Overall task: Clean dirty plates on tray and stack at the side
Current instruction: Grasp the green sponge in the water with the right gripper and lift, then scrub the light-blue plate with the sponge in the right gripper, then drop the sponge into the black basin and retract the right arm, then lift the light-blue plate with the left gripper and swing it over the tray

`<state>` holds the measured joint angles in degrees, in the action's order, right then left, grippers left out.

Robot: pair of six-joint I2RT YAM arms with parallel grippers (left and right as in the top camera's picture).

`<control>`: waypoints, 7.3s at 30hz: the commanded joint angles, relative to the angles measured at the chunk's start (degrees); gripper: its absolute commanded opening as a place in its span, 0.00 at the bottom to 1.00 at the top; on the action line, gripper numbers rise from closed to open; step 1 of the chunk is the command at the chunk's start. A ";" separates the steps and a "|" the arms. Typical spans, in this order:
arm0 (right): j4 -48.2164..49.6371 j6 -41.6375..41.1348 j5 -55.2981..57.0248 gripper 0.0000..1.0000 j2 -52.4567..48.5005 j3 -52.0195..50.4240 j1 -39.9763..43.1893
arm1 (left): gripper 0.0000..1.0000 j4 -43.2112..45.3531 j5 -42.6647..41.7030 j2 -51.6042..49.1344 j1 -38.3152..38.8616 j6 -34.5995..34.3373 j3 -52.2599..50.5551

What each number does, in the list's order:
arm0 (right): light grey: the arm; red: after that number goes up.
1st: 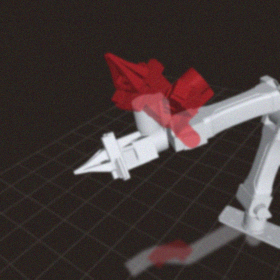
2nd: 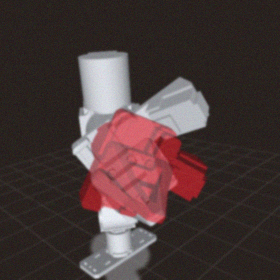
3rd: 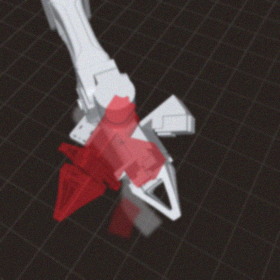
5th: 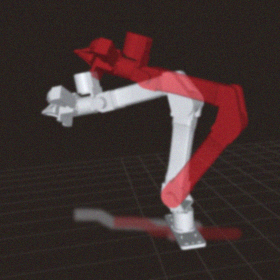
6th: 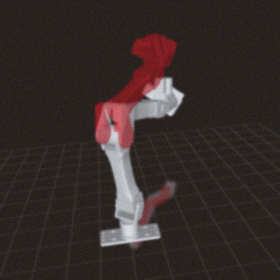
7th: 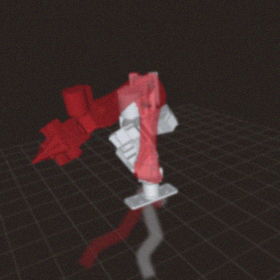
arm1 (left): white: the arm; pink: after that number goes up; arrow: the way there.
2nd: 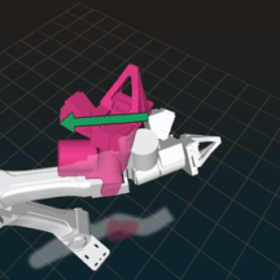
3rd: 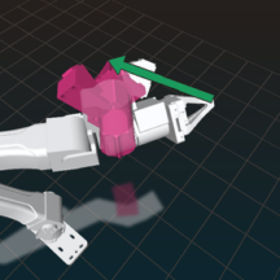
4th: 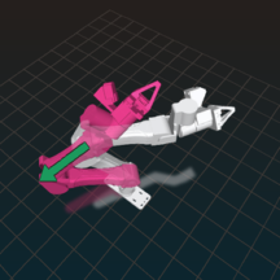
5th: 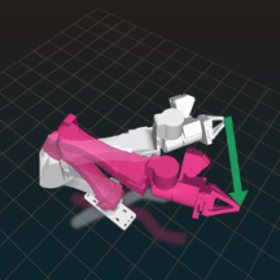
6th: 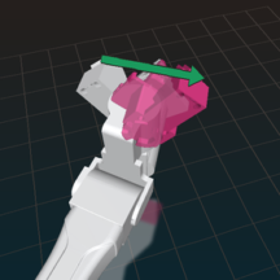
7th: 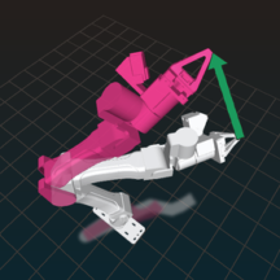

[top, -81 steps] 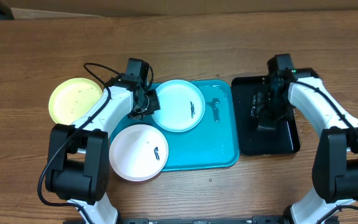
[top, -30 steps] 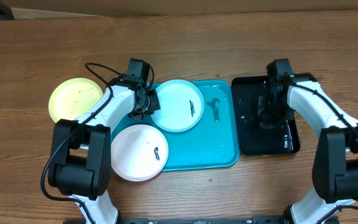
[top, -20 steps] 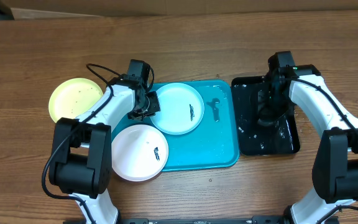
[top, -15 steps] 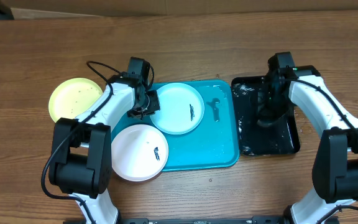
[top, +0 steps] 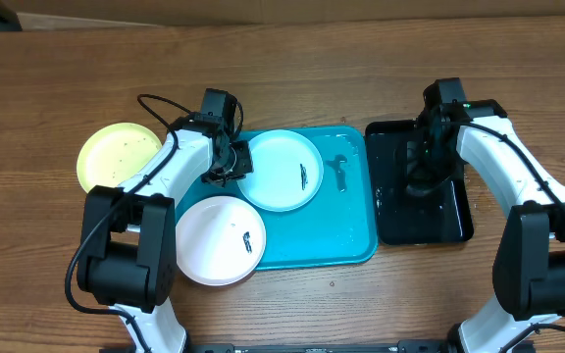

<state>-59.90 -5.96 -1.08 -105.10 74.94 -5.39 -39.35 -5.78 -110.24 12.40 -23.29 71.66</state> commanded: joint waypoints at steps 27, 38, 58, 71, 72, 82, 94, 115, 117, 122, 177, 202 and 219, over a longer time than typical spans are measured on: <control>-2.82 3.48 1.46 0.04 0.96 2.93 -0.13 | 0.23 -2.58 -2.84 -0.72 1.62 0.55 1.05; -9.90 3.39 1.38 0.04 0.94 6.23 -0.17 | 0.04 -2.45 -2.89 -0.72 2.12 0.55 1.05; -17.46 3.39 -9.31 0.04 1.07 19.93 -2.05 | 0.04 -2.19 -4.42 -0.72 3.06 0.55 1.05; -6.95 3.41 -21.03 0.04 0.63 22.60 -15.61 | 0.04 -2.16 -4.39 -0.72 3.06 0.55 1.05; -5.62 3.39 -18.64 0.04 0.46 21.81 -17.57 | 0.04 -2.16 -4.39 -0.72 3.06 0.55 1.05; 7.41 -3.72 9.97 0.04 -6.05 13.51 -31.69 | 0.04 -2.16 -4.39 -0.72 3.06 0.55 1.05; 7.78 -3.69 13.73 0.17 -13.40 13.51 -32.74 | 0.04 -2.19 -4.39 -0.72 3.06 0.55 1.05; 11.13 -3.69 13.99 0.11 -13.66 9.62 -32.74 | 0.05 -2.19 -4.39 -0.72 3.06 0.55 1.05; 11.10 -3.72 14.71 0.04 -13.62 9.79 -32.57 | 0.05 -2.19 -4.39 -0.72 3.04 0.57 1.05; 9.62 -6.32 12.46 0.04 -13.53 10.27 -30.86 | 0.04 -2.16 -4.39 -0.72 3.06 0.57 1.05; -9.38 -1.33 4.76 0.04 -3.67 13.88 -5.22 | 0.05 -1.92 -4.37 -0.72 3.04 0.57 1.05; -0.96 -1.99 6.45 0.67 -3.65 13.38 1.14 | 0.21 -1.25 -3.87 -0.79 3.10 0.57 0.90; 0.66 -4.74 5.92 1.00 -3.69 15.17 23.23 | 0.04 -1.46 -2.82 -3.10 4.13 0.61 1.95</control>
<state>-59.94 -10.44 5.34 -109.82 89.67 16.01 -39.75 -9.63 -112.20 16.14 -22.52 72.44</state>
